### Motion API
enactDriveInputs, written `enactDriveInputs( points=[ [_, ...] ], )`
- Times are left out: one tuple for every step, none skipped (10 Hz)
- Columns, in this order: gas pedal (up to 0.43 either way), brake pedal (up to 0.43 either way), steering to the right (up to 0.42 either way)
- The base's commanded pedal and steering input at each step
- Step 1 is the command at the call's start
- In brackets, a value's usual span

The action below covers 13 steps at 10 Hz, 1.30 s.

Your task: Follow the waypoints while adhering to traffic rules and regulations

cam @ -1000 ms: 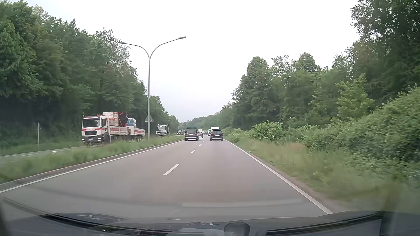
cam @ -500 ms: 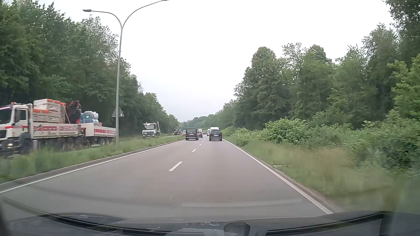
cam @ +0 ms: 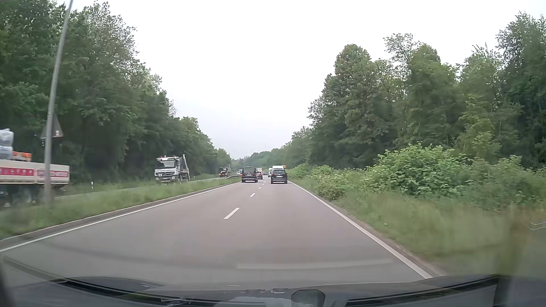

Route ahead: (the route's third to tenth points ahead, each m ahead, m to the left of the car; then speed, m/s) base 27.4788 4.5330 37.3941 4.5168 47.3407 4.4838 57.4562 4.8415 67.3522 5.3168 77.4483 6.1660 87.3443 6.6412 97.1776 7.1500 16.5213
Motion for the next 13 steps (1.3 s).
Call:
enactDriveInputs(
  points=[
    [0.189,0.000,-0.004],
    [0.189,0.000,-0.004],
    [0.189,0.000,-0.004],
    [0.189,0.000,-0.004],
    [0.189,0.000,-0.004],
    [0.189,0.000,-0.004],
    [0.189,0.000,-0.004],
    [0.189,0.000,-0.004],
    [0.189,0.000,-0.003],
    [0.189,0.000,-0.004],
    [0.189,0.000,-0.005],
    [0.189,0.000,-0.005],
    [0.189,0.000,-0.005]
  ],
)
